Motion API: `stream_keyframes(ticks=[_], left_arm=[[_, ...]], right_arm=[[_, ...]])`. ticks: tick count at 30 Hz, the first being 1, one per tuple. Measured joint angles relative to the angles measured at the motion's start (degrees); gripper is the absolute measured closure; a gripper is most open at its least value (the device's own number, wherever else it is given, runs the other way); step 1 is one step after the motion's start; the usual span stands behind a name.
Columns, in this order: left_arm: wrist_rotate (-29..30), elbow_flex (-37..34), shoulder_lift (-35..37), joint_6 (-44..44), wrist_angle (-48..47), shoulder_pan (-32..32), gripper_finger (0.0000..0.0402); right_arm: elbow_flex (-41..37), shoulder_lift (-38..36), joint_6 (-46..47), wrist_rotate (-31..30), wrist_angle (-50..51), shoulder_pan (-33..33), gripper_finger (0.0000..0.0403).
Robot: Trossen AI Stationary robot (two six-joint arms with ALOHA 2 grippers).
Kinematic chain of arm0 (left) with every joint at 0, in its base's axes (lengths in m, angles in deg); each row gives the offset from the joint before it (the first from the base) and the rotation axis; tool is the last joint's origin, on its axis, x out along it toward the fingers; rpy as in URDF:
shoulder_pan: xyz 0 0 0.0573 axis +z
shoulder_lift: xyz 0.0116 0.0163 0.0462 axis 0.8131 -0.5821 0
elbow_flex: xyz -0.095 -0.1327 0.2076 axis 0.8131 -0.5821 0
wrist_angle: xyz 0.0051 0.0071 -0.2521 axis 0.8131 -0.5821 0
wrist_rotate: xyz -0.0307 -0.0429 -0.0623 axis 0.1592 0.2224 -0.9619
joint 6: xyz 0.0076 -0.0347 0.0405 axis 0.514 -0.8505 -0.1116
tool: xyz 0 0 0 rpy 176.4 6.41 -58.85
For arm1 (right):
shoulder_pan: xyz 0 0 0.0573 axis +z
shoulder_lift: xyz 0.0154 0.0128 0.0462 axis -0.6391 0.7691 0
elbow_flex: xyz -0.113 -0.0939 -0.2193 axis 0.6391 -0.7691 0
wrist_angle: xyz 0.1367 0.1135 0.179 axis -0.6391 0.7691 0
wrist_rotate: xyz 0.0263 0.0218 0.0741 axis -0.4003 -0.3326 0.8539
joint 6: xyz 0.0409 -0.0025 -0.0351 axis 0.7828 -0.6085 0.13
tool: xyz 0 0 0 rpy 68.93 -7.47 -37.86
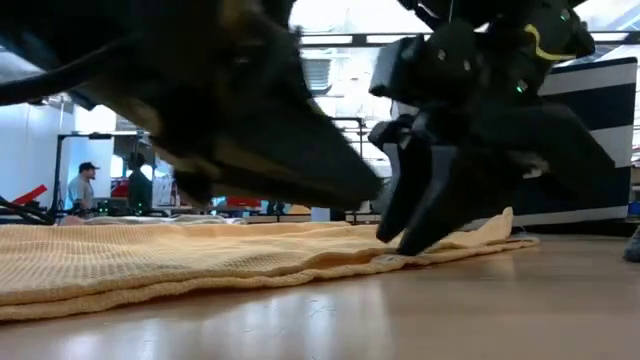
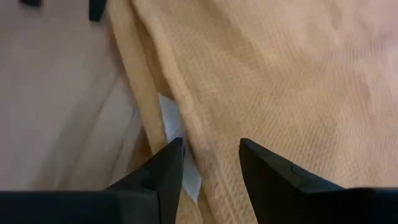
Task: Fold towel
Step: Fold the yellow towel
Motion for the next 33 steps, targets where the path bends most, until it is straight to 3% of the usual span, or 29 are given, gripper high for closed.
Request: stream_keyframes(ticks=[7, 17, 33], left_arm=[[-1.5, 5.1, -5.7, -3.4, -4.1, 2.0, 0.0325], [-1.0, 3.6, -4.9, -8.8, -7.7, 1.7, 0.0325], [-1.1, 3.5, -4.9, -8.8, -8.2, 1.7, 0.0325]], right_arm=[[-0.1, 0.9, -1.7, 1.1, -1.1, -0.3, 0.0265], [-0.2, 1.6, -1.9, 0.9, -1.4, -0.5, 0.0299], [0.4, 1.6, -0.6, 1.4, -3.1, -0.9, 0.0399]])
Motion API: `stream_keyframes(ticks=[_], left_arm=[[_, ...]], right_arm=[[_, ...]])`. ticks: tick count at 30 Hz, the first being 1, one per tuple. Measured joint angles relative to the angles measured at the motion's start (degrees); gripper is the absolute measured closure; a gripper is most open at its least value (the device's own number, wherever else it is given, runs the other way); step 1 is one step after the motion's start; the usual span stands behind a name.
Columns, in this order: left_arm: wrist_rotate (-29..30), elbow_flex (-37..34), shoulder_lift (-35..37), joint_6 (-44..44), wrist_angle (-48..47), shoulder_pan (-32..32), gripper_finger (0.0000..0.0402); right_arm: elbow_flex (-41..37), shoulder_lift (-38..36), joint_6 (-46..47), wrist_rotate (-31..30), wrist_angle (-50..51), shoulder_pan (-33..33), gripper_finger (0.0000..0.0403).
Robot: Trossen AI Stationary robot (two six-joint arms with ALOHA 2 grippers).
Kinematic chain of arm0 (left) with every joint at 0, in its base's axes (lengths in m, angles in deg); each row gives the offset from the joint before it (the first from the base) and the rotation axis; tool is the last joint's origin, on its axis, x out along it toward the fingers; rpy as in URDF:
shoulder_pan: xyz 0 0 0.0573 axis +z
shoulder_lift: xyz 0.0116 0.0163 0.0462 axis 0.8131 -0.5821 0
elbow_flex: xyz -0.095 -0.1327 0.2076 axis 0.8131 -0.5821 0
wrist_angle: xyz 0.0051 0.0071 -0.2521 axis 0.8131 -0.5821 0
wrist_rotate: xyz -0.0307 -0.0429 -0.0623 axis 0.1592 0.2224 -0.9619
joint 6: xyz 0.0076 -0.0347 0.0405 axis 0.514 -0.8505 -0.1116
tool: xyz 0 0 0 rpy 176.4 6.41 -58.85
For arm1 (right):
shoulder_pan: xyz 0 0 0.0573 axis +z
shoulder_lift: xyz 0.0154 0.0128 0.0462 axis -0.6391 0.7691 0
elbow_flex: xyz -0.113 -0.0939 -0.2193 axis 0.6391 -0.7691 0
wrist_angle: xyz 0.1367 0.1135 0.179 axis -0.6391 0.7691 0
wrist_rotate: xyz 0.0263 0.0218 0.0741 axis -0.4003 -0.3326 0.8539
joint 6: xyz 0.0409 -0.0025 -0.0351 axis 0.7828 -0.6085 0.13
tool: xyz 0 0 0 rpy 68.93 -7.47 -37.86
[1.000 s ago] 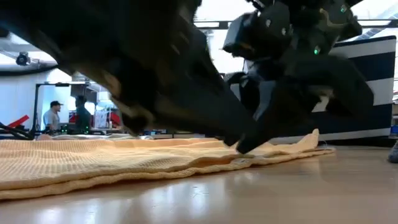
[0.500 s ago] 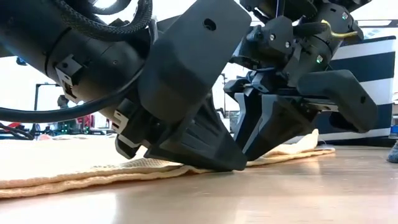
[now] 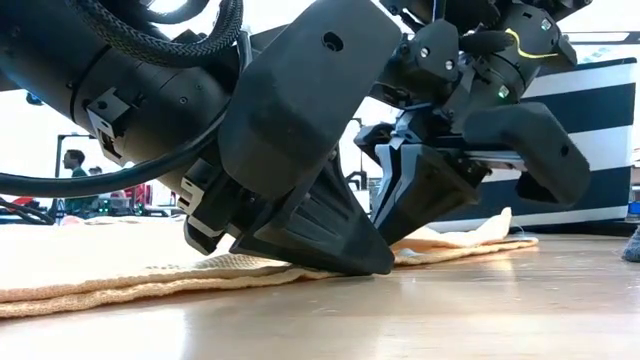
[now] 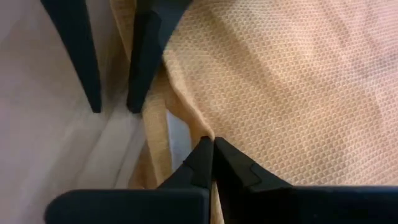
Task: Fold towel
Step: Fold the yellow towel
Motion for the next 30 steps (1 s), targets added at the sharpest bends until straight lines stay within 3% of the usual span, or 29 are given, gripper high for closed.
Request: stream_keyframes(ticks=[8, 11, 19, 26, 30], left_arm=[[-0.2, 0.0, 0.0, -0.6, -0.3, 0.0, 0.0325], [-0.2, 0.0, 0.0, -0.6, -0.4, 0.0, 0.0325], [-0.7, -0.1, 0.0, -0.8, -0.7, 0.0, 0.0325], [-1.4, -0.1, 0.1, -1.0, -1.2, 0.0, 0.0325], [-1.6, -0.1, 0.1, -1.0, -1.3, -0.1, 0.0325]], right_arm=[[5.8, -0.6, 2.8, 3.3, 12.1, 1.2, 0.0400], [6.7, -0.4, 5.0, 8.6, 12.3, 1.2, 0.0401], [6.4, 0.8, 8.0, 9.4, 12.5, 1.2, 0.0402], [6.4, 0.5, 10.2, 16.6, 12.4, 1.1, 0.0402], [6.3, 1.9, 10.7, 16.6, 12.3, 1.1, 0.0403]])
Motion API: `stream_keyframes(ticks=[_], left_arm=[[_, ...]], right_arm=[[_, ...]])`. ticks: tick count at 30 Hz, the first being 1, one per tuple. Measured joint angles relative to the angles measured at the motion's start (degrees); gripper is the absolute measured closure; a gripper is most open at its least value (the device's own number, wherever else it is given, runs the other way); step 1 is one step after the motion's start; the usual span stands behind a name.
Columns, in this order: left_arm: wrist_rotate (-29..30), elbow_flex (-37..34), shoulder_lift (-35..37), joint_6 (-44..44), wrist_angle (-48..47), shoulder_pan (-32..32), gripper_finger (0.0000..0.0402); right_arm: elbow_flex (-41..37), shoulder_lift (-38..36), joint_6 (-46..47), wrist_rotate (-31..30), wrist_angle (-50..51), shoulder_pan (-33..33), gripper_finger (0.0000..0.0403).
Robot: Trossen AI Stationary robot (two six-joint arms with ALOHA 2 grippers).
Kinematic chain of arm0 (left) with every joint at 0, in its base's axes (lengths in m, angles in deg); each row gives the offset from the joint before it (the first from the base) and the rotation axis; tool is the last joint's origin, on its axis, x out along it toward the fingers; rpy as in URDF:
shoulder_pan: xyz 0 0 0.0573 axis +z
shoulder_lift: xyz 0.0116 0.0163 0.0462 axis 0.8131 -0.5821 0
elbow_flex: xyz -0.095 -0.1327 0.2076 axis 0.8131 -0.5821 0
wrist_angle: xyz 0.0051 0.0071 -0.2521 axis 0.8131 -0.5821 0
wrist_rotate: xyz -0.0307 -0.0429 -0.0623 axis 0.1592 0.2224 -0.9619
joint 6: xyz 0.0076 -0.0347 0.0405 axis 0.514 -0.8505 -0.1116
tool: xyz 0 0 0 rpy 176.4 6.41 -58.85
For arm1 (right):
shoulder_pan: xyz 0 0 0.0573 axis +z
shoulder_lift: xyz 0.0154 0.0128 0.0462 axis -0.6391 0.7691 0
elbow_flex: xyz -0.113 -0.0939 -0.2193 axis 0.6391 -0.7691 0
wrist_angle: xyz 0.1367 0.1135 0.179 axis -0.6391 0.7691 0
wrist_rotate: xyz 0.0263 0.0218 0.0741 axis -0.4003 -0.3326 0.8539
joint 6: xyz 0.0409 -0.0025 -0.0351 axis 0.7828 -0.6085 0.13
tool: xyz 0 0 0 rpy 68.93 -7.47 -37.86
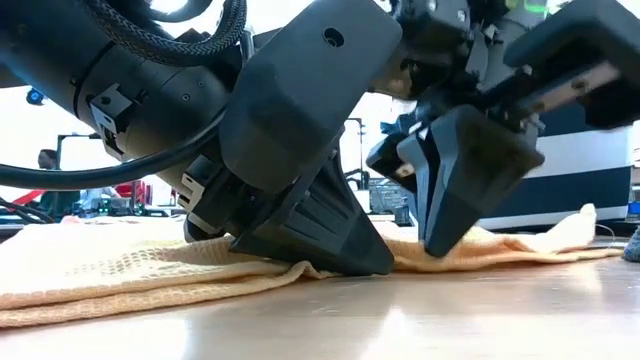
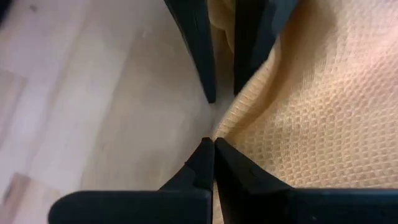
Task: Fold towel
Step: Fold the yellow towel
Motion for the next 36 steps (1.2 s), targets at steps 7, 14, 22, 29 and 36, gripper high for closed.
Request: stream_keyframes(ticks=[7, 14, 22, 29, 36], left_arm=[[-2.3, -0.1, 1.9, 2.2, -2.4, -0.2, 0.0325], [-11.7, -0.4, 8.1, 4.7, -7.5, -1.9, 0.0325], [-6.4, -3.6, 12.6, 1.8, -11.5, -3.2, 0.0325], [-5.2, -7.7, 9.2, 4.2, -0.8, -2.9, 0.0325], [-4.3, -7.7, 8.4, 5.6, -1.4, -3.3, 0.0325]], right_arm=[[0.1, 3.1, 0.9, -1.0, -5.4, -0.1, 0.0389], [0.0, 3.9, 0.5, -1.4, -6.5, 0.0, 0.0327], [-0.1, 4.0, 0.3, -1.8, -6.4, -0.1, 0.0287], [-0.2, 4.0, 0.7, -3.4, -6.2, -0.3, 0.0280], [-0.3, 4.0, 1.8, -3.6, -6.3, -0.3, 0.0293]])
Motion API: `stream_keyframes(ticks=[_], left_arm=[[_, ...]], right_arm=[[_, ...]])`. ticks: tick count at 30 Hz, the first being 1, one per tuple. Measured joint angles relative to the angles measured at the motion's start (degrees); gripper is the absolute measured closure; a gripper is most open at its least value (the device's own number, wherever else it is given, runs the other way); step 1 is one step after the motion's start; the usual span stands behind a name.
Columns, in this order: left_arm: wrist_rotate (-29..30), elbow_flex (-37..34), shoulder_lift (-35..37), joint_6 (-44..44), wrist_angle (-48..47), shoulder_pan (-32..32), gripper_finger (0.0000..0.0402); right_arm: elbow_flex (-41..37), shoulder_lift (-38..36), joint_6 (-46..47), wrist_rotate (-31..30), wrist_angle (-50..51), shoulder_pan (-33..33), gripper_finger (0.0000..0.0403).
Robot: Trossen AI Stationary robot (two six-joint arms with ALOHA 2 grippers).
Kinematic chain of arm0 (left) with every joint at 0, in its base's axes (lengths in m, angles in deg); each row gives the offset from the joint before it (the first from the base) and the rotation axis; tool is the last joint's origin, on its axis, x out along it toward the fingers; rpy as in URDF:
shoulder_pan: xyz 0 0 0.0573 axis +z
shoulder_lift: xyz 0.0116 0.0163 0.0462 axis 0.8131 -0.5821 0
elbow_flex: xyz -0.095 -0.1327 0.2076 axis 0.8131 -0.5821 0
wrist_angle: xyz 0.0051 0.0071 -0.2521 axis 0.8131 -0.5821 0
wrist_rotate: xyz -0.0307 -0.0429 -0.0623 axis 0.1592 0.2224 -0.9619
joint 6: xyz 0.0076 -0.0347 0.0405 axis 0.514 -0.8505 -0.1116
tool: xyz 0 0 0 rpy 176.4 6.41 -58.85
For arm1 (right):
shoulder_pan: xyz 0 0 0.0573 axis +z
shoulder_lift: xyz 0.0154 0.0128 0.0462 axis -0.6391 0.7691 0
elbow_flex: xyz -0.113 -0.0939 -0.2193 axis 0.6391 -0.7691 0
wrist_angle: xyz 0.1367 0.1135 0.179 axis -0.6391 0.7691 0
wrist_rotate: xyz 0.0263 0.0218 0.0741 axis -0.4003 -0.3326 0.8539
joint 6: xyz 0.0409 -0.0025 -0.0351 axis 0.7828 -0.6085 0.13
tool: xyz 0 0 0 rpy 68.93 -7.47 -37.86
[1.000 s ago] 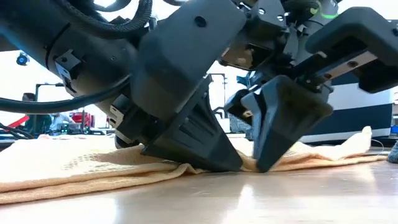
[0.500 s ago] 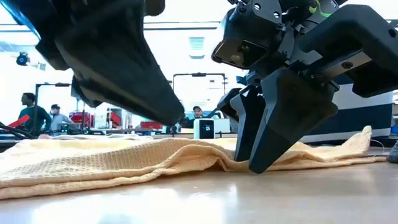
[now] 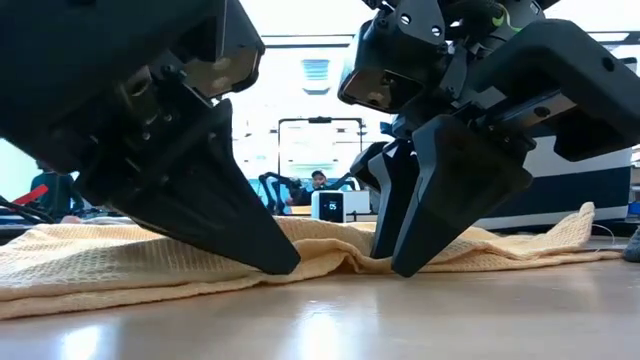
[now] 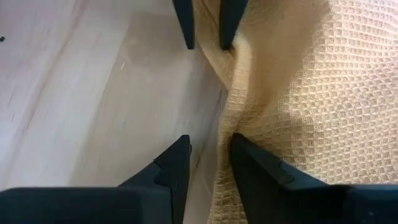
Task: Fold towel
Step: Fold the yellow towel
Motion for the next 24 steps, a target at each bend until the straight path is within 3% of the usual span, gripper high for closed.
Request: stream_keyframes(ticks=[5, 10, 18, 24], left_arm=[[-6.7, 0.2, 0.2, -1.1, 0.2, -1.2, 0.0325], [-8.3, 0.9, 0.8, -2.9, -0.5, -2.7, 0.0325], [0.1, 1.1, 1.4, -0.8, -0.9, -1.3, 0.0325], [-0.8, -0.5, 1.4, -1.5, -0.8, -0.8, 0.0325]], right_arm=[[-0.1, 0.0, 0.0, 0.0, 0.0, 0.0, 0.0292], [-0.1, 0.0, 0.4, 0.0, -0.2, 0.0, 0.0283], [-0.1, 0.0, 1.0, -0.3, -0.2, 0.0, 0.0290], [-0.1, 0.0, 2.1, -0.3, -0.2, 0.0, 0.0294]])
